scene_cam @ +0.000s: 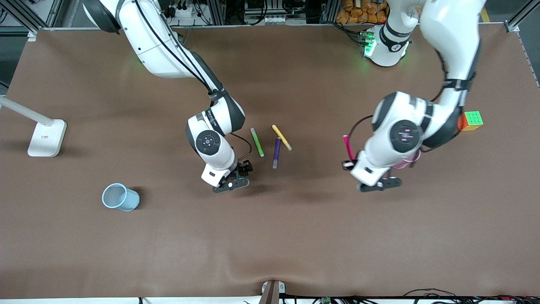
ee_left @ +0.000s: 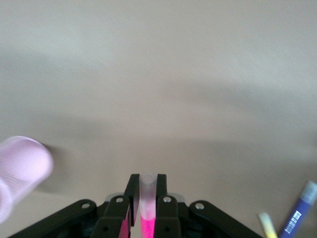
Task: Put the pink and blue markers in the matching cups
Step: 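Lift the pink marker over the pink cup with the left gripper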
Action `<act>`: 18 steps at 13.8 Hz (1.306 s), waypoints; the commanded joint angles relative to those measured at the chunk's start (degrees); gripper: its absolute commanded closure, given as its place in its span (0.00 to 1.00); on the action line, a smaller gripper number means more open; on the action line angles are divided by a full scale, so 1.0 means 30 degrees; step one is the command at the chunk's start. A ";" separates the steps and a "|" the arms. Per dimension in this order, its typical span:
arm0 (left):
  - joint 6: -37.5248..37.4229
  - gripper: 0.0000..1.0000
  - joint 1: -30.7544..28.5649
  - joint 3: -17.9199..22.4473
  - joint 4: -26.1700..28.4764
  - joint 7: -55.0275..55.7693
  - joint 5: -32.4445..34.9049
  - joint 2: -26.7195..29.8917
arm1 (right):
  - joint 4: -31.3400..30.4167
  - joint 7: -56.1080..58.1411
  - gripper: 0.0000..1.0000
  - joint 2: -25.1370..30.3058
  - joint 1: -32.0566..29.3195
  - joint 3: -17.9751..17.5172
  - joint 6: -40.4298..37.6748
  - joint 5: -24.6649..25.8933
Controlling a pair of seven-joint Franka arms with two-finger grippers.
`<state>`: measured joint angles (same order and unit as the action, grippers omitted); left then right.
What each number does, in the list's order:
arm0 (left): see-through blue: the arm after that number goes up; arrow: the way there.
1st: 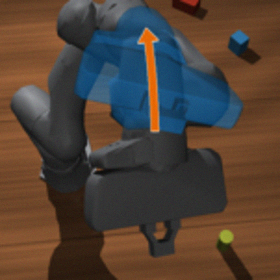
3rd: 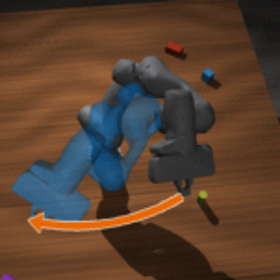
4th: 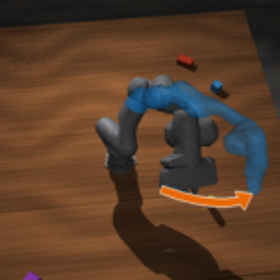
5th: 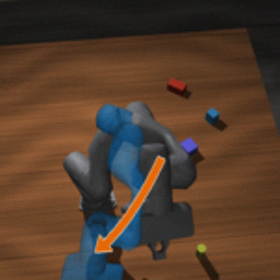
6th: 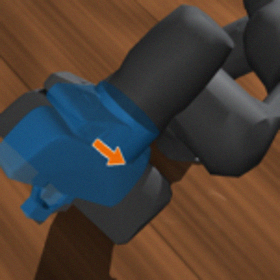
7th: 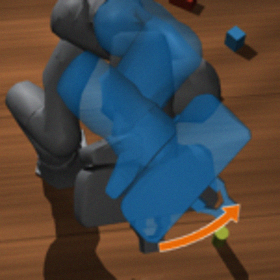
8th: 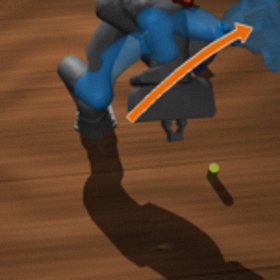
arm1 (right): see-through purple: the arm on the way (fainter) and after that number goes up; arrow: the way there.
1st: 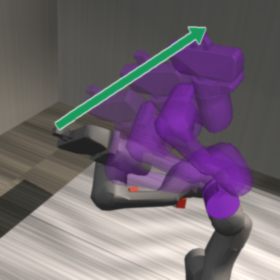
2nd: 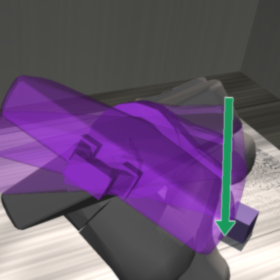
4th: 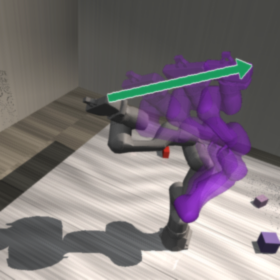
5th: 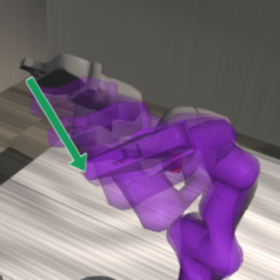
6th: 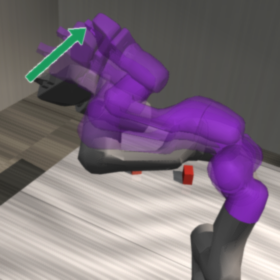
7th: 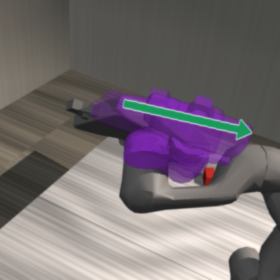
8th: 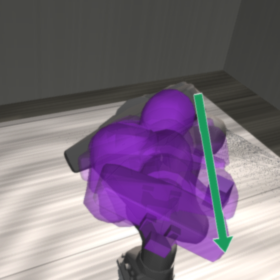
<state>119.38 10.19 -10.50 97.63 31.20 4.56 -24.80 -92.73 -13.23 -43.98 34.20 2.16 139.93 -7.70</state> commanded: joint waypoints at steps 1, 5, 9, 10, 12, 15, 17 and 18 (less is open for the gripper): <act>-0.0620 1.00 -0.0581 -0.0162 0.0444 0.0058 0.2339 0.1379 | -0.0085 -0.0393 0.24 -0.0135 0.0231 0.0187 0.0464 0.0105; -0.0829 1.00 -0.2133 -0.0279 0.1234 -0.0264 0.5268 0.2347 | -0.0085 -0.0364 0.39 -0.0107 0.0231 0.0187 0.0435 0.0134; -0.0625 1.00 -0.2632 -0.0279 0.2404 -0.0440 0.6881 0.3724 | -0.0085 -0.0364 0.66 -0.0135 0.0231 0.0187 0.0435 0.0134; -0.0247 1.00 -0.2809 -0.0309 0.2842 -0.0440 0.7933 0.3871 | -0.0085 -0.0364 0.73 -0.0136 0.0231 0.0187 0.0435 0.0134; 0.1911 1.00 -0.3363 -0.0280 0.4419 -0.0411 0.8877 0.4398 | -0.0056 -0.0364 0.84 -0.0106 0.0231 0.0187 0.0406 0.0134; 0.4033 1.00 -0.4041 -0.0309 0.5862 -0.0207 0.9993 0.4722 | 0.0119 -0.0160 1.00 0.0010 0.0202 0.0187 0.0055 0.0134; 0.4848 1.00 -0.4012 -0.0309 0.6767 0.0115 1.0024 0.5073 | 0.0295 -0.0071 1.00 0.0069 0.0173 0.0246 -0.0149 0.0164; 0.5232 1.00 -0.4012 -0.0309 0.7005 0.0291 1.0024 0.5132 | 0.0470 -0.0042 1.00 0.0127 0.0115 0.0304 -0.0702 0.0251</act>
<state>132.59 -1.50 -10.78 114.62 30.49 33.27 -12.67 -92.36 -13.20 -43.99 34.40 2.54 140.18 -7.55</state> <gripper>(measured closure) 0.828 0.824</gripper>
